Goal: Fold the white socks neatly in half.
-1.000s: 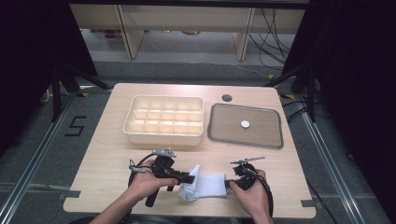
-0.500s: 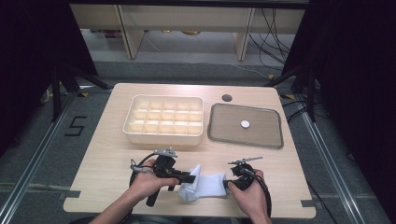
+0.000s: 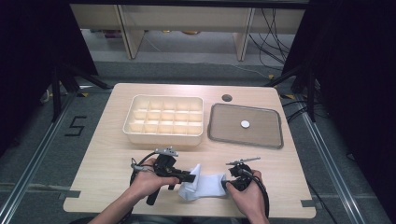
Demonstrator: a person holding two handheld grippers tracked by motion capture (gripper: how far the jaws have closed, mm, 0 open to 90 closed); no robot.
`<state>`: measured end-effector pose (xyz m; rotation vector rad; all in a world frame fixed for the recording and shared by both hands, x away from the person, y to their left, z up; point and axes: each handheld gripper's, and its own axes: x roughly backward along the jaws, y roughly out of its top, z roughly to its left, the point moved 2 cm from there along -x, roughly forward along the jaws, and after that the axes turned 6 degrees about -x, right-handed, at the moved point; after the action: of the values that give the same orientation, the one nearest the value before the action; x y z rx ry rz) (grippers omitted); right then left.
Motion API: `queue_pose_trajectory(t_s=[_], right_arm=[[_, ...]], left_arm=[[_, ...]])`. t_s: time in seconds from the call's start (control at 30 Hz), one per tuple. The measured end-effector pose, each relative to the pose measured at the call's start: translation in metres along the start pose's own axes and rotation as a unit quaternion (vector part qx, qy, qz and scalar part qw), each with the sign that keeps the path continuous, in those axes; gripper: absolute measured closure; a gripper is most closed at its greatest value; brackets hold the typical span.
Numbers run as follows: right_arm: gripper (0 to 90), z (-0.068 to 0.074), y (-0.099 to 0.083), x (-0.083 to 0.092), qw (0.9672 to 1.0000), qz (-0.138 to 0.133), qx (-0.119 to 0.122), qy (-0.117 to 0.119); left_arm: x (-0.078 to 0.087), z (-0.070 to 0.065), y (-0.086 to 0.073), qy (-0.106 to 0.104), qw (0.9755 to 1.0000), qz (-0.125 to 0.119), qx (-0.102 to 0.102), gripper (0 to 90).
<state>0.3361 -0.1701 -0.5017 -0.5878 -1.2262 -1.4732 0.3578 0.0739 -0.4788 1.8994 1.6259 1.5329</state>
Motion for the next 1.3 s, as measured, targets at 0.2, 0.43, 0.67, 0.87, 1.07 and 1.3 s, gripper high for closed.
queue_pose_trajectory(t_s=[0.2, 0.43, 0.67, 0.87, 1.07, 1.3], right_arm=[[90.0, 0.001, 0.000, -0.003, 0.9999, -0.005, 0.009, 0.003], [90.0, 0.002, -0.001, -0.003, 0.9996, -0.009, 0.024, 0.012], [90.0, -0.015, 0.006, 0.011, 0.9992, -0.035, 0.012, -0.012], [90.0, -0.012, 0.002, 0.002, 0.9998, -0.014, 0.009, -0.009], [90.0, -0.007, 0.001, 0.000, 0.9998, -0.006, -0.001, -0.016], [90.0, -0.002, 0.003, -0.002, 0.9998, 0.002, 0.001, -0.019]], left_arm=[[-0.001, 0.000, -0.001, 0.002, 1.0000, 0.001, -0.001, 79.3], [-0.004, -0.001, -0.002, -0.002, 1.0000, 0.001, 0.002, 79.4], [-0.003, 0.000, -0.003, 0.003, 1.0000, 0.002, 0.002, 79.3], [-0.005, 0.000, -0.003, 0.002, 1.0000, 0.002, 0.002, 79.3], [-0.006, 0.003, -0.003, 0.000, 1.0000, 0.005, 0.006, 79.3], [-0.007, 0.003, -0.002, 0.006, 0.9999, 0.008, 0.005, 79.3]])
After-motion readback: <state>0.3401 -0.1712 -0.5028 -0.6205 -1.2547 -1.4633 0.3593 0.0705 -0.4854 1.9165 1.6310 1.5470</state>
